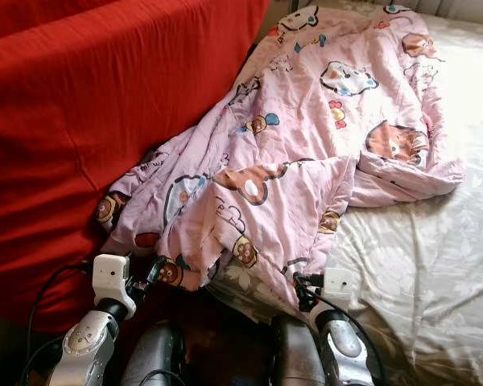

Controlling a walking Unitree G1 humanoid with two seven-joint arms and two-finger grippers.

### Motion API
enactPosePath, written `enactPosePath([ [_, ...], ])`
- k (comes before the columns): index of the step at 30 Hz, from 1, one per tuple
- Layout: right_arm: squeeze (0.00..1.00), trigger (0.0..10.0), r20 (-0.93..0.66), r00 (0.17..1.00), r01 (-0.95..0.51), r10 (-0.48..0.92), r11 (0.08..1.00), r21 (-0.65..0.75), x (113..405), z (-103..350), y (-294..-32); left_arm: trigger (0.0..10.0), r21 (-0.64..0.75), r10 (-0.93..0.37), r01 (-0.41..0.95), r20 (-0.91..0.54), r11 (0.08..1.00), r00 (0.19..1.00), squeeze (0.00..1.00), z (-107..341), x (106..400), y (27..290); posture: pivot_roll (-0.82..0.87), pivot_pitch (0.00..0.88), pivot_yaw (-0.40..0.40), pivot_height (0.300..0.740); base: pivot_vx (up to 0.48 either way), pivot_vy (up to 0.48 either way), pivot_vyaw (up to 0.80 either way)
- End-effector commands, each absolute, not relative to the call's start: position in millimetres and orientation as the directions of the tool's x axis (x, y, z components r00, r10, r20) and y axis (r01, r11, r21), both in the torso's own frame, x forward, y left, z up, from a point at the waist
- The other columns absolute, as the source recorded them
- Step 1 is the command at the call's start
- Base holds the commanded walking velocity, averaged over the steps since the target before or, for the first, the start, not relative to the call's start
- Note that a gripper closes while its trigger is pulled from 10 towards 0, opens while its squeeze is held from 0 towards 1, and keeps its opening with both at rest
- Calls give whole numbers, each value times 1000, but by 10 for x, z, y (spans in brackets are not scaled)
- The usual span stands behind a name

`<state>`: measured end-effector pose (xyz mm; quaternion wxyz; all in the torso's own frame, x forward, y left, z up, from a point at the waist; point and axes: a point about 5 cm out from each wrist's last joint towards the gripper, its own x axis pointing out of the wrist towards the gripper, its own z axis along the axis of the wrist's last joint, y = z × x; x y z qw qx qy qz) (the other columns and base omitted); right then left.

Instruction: Clean up the room

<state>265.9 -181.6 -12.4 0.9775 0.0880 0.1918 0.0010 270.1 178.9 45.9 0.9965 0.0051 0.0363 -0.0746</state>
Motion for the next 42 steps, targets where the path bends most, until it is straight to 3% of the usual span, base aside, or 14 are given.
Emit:
enactPosePath([
  [1, 1000, 10000, -424, 905, 60, 31, 978, 199, 2575, -225, -1802, 10000, -2, -144, 144, -103, 990, 984, 0, 406, 2652, 1826, 28, 218, 41, 611, 0, 0, 0],
  [5, 1000, 10000, -458, 888, 55, 53, 974, 220, 2544, -275, -1775, 10000, -2, -146, 147, -104, 989, 984, 0, 405, 2651, 1825, 29, 211, 45, 611, 0, 0, 0],
  [6, 906, 10000, -469, 881, 56, 57, 973, 223, 2533, -293, -1768, 10000, -2, -147, 148, -104, 989, 984, 0, 406, 2652, 1824, 29, 211, 46, 611, 0, 0, 0],
  [7, 906, 10000, -477, 877, 56, 60, 973, 225, 2525, -305, -1763, 10000, -2, -148, 148, -103, 989, 984, 0, 407, 2652, 1824, 28, 211, 47, 611, 0, 0, 0],
  [8, 0, 10000, -479, 876, 58, 58, 973, 225, 2521, -309, -1763, 10000, -2, -148, 149, -103, 989, 984, 0, 407, 2653, 1822, 29, 211, 47, 611, 0, 0, 0],
  [42, 0, 10000, -484, 875, 159, -23, 957, 244, 2597, -285, -1828, 10000, 5, -133, 134, -99, 991, 986, 0, 453, 2675, 1848, 66, 259, 57, 611, 0, 0, 0],
])
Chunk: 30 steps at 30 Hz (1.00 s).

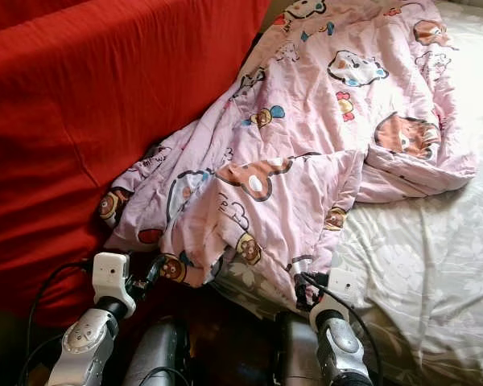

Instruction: Clean up the room

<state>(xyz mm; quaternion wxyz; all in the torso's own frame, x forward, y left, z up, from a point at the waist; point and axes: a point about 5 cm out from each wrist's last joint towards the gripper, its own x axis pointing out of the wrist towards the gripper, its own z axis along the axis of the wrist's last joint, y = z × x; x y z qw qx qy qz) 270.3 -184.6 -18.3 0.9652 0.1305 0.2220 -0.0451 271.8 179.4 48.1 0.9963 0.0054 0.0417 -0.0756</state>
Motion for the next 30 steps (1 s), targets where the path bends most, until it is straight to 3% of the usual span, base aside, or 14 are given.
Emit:
enactPosePath([
  [1, 0, 10000, -488, 873, 154, -15, 957, 246, 2589, -293, -1822, 10000, 5, -132, 134, -99, 991, 986, 0, 452, 2675, 1848, 67, 259, 57, 611, 0, 0, 0],
  [24, 0, 10000, -585, 804, 71, 101, 962, 264, 2482, -428, -1694, 10000, 3, -132, 133, -105, 991, 986, 0, 443, 2644, 1850, 78, 279, 57, 611, 0, 0, 0],
  [25, 0, 9686, -592, 799, 63, 103, 965, 253, 2487, -429, -1681, 10000, 3, -130, 131, -105, 991, 986, 0, 443, 2637, 1853, 80, 283, 58, 611, 0, 0, 0],
  [26, 0, 0, -590, 800, 60, 104, 966, 251, 2502, -419, -1675, 10000, 3, -127, 128, -106, 992, 986, 0, 442, 2631, 1860, 83, 284, 56, 611, 0, 0, 0],
  [30, 0, 0, -581, 806, 49, 108, 967, 248, 2524, -401, -1676, 10000, 4, -125, 126, -109, 992, 986, 0, 434, 2622, 1868, 79, 285, 53, 611, 0, 0, 0],
])
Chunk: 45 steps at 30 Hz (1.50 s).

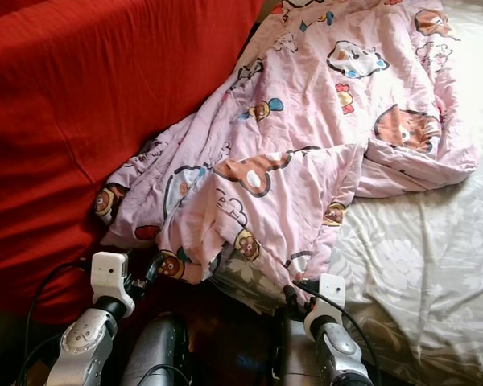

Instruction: Clean up the room

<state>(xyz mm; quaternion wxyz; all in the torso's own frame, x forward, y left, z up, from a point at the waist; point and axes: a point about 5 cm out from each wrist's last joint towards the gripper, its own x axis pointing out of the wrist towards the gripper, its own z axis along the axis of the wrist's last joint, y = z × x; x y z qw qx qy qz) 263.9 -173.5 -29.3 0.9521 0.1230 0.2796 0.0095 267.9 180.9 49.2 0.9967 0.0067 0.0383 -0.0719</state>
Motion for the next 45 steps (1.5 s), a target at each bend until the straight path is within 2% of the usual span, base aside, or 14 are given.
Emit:
enactPosePath([
  [1, 0, 0, -581, 806, 49, 108, 967, 248, 2524, -401, -1676, 10000, 4, -125, 126, -109, 992, 986, 0, 434, 2622, 1868, 79, 285, 53, 611, 0, 0, 0],
  [31, 0, 0, -582, 810, 57, 76, 977, 207, 2558, -376, -1727, 10000, -15, -84, 83, -113, 996, 990, 0, 415, 2634, 1900, 90, 252, 38, 611, 0, 0, 0],
  [45, 0, 0, -520, 854, 127, -5, 972, 199, 2636, -281, -1853, 10000, -20, -90, 88, -114, 996, 989, 0, 407, 2650, 1874, 74, 242, 37, 611, 0, 0, 0],
])
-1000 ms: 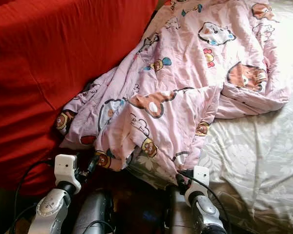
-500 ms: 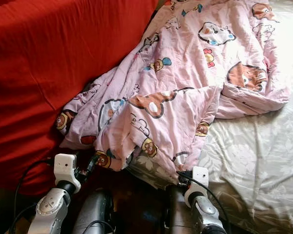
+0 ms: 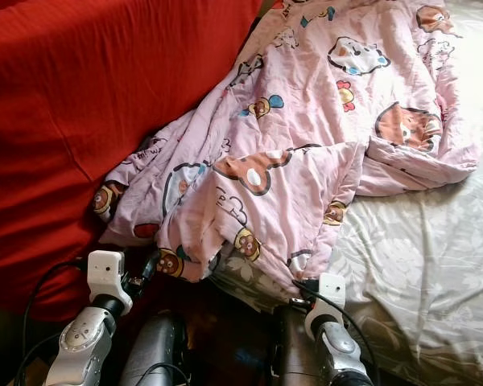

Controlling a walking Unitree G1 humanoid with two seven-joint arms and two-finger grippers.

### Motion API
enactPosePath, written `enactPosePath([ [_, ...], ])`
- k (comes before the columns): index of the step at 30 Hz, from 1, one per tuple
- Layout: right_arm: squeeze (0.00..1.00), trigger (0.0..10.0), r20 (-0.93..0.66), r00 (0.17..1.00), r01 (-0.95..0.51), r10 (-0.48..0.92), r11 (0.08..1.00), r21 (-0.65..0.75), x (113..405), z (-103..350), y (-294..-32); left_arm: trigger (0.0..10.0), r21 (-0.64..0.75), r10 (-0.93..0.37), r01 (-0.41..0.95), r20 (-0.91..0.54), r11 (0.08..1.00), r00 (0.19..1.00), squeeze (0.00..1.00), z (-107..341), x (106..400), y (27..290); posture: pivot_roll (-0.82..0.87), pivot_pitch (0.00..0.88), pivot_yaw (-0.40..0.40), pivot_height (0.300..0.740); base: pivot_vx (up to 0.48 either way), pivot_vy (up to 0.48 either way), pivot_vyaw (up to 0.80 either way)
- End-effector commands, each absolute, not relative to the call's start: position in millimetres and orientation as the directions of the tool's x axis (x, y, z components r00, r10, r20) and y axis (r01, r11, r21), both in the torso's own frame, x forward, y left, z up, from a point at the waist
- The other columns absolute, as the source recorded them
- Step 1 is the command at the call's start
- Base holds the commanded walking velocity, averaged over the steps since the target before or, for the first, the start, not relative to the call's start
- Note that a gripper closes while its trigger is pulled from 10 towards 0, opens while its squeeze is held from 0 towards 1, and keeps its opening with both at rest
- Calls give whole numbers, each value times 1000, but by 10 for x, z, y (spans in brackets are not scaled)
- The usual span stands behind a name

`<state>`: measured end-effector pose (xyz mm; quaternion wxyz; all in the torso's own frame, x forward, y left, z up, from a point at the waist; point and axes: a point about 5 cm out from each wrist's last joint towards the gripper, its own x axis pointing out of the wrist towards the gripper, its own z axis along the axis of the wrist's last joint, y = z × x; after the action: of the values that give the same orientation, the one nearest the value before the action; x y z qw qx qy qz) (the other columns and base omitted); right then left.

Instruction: Clean up the room

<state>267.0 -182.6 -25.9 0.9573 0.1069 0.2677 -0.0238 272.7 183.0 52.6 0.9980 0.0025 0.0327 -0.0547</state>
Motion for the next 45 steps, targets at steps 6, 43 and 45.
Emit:
enactPosePath([
  [6, 0, 0, -447, 893, 158, -56, 968, 196, 2698, -187, -1909, 10000, -23, -92, 89, -116, 996, 989, 0, 390, 2643, 1859, 56, 236, 31, 611, 0, 0, 0],
  [43, 0, 10000, -187, 980, 102, -63, 973, 209, 2559, 231, -1902, 10000, -26, -99, 96, -133, 995, 986, 0, 304, 2574, 1844, 22, 178, 19, 731, 0, 0, 0],
  [45, 0, 10000, -189, 980, 102, -63, 973, 209, 2558, 235, -1901, 10000, -26, -99, 96, -133, 995, 986, 0, 303, 2574, 1844, 22, 178, 19, 740, 0, 0, 0],
])
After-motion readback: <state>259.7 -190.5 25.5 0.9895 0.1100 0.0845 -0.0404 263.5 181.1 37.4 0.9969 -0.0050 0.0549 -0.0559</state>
